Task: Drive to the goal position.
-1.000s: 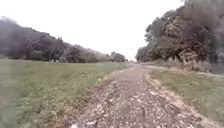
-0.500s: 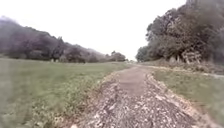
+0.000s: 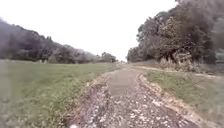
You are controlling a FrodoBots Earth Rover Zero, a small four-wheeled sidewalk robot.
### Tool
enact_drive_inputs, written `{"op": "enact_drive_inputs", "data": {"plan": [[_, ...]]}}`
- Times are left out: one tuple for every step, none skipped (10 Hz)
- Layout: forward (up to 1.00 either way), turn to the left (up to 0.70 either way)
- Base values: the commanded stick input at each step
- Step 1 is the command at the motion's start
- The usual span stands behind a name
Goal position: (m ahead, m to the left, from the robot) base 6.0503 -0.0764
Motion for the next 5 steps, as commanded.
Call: {"op": "enact_drive_inputs", "data": {"plan": [[0.46, 0.0], [0.46, 0.0], [0.46, 0.0], [0.46, 0.0], [0.46, 0.0]]}}
